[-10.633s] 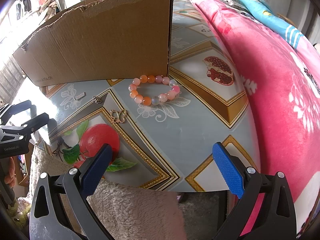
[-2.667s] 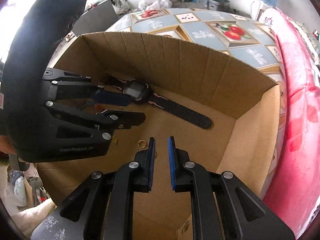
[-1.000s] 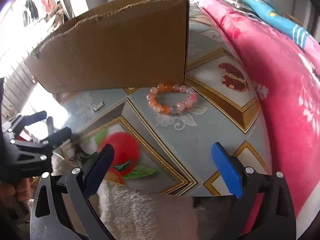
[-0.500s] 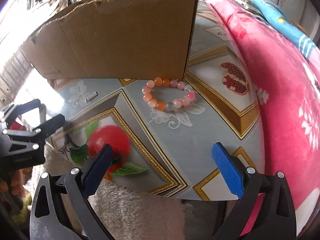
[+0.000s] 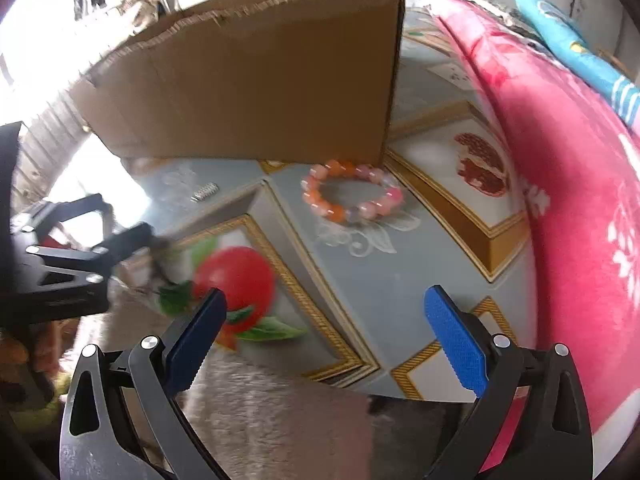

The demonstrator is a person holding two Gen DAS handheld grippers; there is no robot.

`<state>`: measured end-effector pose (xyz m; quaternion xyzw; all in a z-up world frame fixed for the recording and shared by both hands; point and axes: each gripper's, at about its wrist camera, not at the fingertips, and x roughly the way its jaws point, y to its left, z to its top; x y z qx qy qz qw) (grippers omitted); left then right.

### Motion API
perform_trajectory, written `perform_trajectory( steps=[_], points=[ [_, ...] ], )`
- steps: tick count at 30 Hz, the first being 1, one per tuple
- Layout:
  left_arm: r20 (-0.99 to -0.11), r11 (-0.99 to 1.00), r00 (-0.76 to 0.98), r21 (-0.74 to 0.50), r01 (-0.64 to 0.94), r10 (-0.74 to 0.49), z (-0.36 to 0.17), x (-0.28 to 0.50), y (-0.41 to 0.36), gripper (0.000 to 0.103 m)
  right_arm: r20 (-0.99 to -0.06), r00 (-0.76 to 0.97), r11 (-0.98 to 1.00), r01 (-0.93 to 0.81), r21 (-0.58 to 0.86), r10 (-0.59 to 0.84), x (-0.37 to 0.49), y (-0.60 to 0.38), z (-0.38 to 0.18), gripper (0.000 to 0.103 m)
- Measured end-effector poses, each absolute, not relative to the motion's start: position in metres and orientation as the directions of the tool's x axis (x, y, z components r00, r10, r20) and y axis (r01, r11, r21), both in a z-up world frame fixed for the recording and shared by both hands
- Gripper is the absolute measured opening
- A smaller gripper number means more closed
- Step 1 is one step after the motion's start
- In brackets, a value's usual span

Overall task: Organize jewelry
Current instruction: 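Withdraw both grippers from the box back toward the table, then close the right gripper on the pink-orange bead bracelet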

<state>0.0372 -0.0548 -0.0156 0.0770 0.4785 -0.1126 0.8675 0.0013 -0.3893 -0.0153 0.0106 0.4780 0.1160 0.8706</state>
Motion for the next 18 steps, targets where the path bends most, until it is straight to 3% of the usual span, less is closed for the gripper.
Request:
perform_trajectory(
  steps=[4, 8, 18],
  points=[
    [-0.848, 0.963, 0.516, 0.026, 0.269, -0.121, -0.015, 0.037, -0.055, 0.097, -0.778, 0.583, 0.970, -0.201, 0.140, 0.233, 0.001, -0.389, 0.002, 0.095],
    [-0.849, 0.963, 0.515, 0.025, 0.269, -0.122, -0.016, 0.037, -0.055, 0.097, -0.736, 0.594, 0.945, -0.221, 0.239, 0.325, 0.012, -0.394, 0.011, 0.095],
    [-0.851, 0.963, 0.510, 0.025, 0.269, -0.121, -0.016, 0.037, -0.055, 0.097, -0.754, 0.564, 0.937, -0.278, 0.213, 0.338, 0.042, -0.377, 0.001, 0.053]
  ],
)
